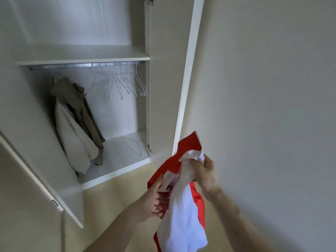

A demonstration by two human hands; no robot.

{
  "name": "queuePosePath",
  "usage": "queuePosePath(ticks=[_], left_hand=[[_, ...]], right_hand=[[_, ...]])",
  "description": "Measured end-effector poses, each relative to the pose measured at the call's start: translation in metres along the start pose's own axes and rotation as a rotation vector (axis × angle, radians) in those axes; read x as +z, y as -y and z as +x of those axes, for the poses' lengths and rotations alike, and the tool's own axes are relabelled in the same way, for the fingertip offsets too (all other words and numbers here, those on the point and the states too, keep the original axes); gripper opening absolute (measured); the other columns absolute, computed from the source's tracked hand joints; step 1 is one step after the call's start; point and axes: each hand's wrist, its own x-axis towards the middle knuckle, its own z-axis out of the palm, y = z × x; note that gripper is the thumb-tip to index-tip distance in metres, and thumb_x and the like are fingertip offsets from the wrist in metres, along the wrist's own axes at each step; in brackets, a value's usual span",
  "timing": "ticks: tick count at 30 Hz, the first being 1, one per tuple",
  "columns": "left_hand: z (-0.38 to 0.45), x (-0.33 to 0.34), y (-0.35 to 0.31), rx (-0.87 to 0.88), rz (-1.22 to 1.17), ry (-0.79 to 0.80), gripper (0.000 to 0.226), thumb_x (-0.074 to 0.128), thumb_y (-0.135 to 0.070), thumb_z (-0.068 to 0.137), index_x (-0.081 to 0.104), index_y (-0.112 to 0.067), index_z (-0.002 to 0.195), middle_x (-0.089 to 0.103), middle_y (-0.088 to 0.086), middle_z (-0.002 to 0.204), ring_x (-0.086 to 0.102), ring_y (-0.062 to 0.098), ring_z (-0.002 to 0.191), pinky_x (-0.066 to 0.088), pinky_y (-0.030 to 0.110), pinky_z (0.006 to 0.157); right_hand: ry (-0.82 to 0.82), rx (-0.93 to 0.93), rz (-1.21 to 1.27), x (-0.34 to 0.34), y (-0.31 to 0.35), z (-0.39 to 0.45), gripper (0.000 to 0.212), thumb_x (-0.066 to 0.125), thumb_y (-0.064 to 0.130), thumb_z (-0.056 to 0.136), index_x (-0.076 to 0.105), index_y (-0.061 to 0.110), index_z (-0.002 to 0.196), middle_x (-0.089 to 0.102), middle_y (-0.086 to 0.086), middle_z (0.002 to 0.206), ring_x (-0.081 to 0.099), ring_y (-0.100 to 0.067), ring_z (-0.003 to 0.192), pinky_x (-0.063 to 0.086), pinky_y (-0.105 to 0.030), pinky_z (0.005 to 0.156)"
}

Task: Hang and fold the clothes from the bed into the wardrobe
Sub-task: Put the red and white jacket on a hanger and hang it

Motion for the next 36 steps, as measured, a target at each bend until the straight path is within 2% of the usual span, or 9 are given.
queuePosePath(ticks=[4, 7, 9, 12, 16, 21, 26, 32, 36], left_hand=[[0.014, 0.048, -0.017, 0.114, -0.216, 0.114, 0.057, 0.066, -0.078, 0.079, 0.076, -0.022, 0.077, 0.067, -0.002, 0.073, 0.067, 0.014, 0.061, 0.053, 0.023, 0.056], [0.024, 0.076, -0.023, 0.182, -0.292, -0.051, 0.017, 0.070, -0.030, 0.094, 0.072, -0.014, 0.099, 0.072, 0.002, 0.078, 0.069, 0.014, 0.063, 0.057, 0.028, 0.059], [0.023, 0.095, -0.034, 0.309, -0.326, -0.207, 0.017, 0.063, -0.018, 0.100, 0.066, -0.005, 0.111, 0.073, 0.013, 0.094, 0.071, 0.024, 0.076, 0.060, 0.035, 0.068], [0.009, 0.098, -0.054, 0.577, -0.198, -0.452, 0.011, 0.062, -0.018, 0.100, 0.063, -0.010, 0.108, 0.071, 0.015, 0.099, 0.072, 0.023, 0.075, 0.060, 0.035, 0.058], [-0.022, 0.112, -0.078, 0.858, 0.071, -0.504, 0.024, 0.058, -0.039, 0.097, 0.067, -0.018, 0.105, 0.074, 0.005, 0.089, 0.073, 0.012, 0.072, 0.055, 0.021, 0.053], [-0.042, 0.129, -0.101, 0.976, 0.157, -0.563, 0.014, 0.056, -0.036, 0.104, 0.059, -0.023, 0.111, 0.068, -0.004, 0.092, 0.072, 0.007, 0.076, 0.059, 0.028, 0.052], [-0.057, 0.117, -0.130, 1.007, 0.231, -0.755, 0.015, 0.055, -0.039, 0.104, 0.057, -0.026, 0.111, 0.068, -0.010, 0.094, 0.071, 0.014, 0.086, 0.062, 0.026, 0.063], [-0.066, 0.070, -0.158, 1.011, 0.390, -0.890, 0.018, 0.055, -0.039, 0.103, 0.054, -0.022, 0.109, 0.067, -0.003, 0.093, 0.070, 0.014, 0.083, 0.064, 0.033, 0.071], [-0.063, 0.022, -0.177, 0.993, 0.479, -0.927, 0.023, 0.052, -0.041, 0.104, 0.055, -0.017, 0.104, 0.064, 0.000, 0.084, 0.068, 0.017, 0.075, 0.060, 0.029, 0.067]], right_hand=[[0.046, 0.020, 0.007, -0.013, -0.012, -0.006, 0.021, 0.058, 0.025, 0.089, 0.076, 0.019, 0.099, 0.077, -0.007, 0.092, 0.076, -0.025, 0.089, 0.063, -0.042, 0.075], [0.038, 0.028, -0.017, -0.039, -0.014, -0.009, 0.026, 0.055, 0.029, 0.087, 0.076, 0.025, 0.101, 0.078, 0.001, 0.098, 0.075, -0.015, 0.096, 0.061, -0.029, 0.076], [0.020, 0.003, -0.061, -0.074, -0.018, -0.011, 0.032, 0.050, 0.031, 0.089, 0.078, 0.029, 0.106, 0.077, 0.008, 0.106, 0.072, -0.005, 0.099, 0.058, -0.019, 0.076], [-0.076, 0.122, -0.021, -0.124, -0.032, -0.015, 0.032, 0.055, 0.037, 0.085, 0.079, 0.032, 0.105, 0.077, 0.007, 0.098, 0.076, -0.011, 0.085, 0.062, -0.032, 0.063], [-0.128, 0.312, 0.007, -0.152, -0.055, -0.014, 0.026, 0.072, 0.036, 0.089, 0.075, 0.011, 0.093, 0.069, -0.009, 0.073, 0.068, -0.020, 0.054, 0.061, -0.038, 0.055], [-0.350, 0.388, 0.344, -0.107, -0.054, -0.023, 0.030, 0.083, 0.021, 0.085, 0.062, 0.010, 0.103, 0.071, -0.009, 0.097, 0.076, -0.021, 0.077, 0.061, -0.032, 0.063], [0.124, 0.414, 0.184, -0.025, -0.043, -0.031, 0.012, 0.072, 0.037, 0.094, 0.071, 0.027, 0.101, 0.076, 0.004, 0.100, 0.074, -0.015, 0.094, 0.063, -0.033, 0.079], [0.077, 0.362, 0.159, 0.018, -0.028, 0.023, 0.025, 0.066, 0.044, 0.098, 0.072, 0.020, 0.095, 0.077, 0.000, 0.088, 0.076, -0.019, 0.086, 0.065, -0.042, 0.077], [0.136, 0.250, 0.104, 0.058, -0.023, 0.044, 0.022, 0.069, 0.042, 0.096, 0.075, 0.021, 0.100, 0.078, 0.007, 0.088, 0.076, -0.013, 0.079, 0.064, -0.030, 0.064]])
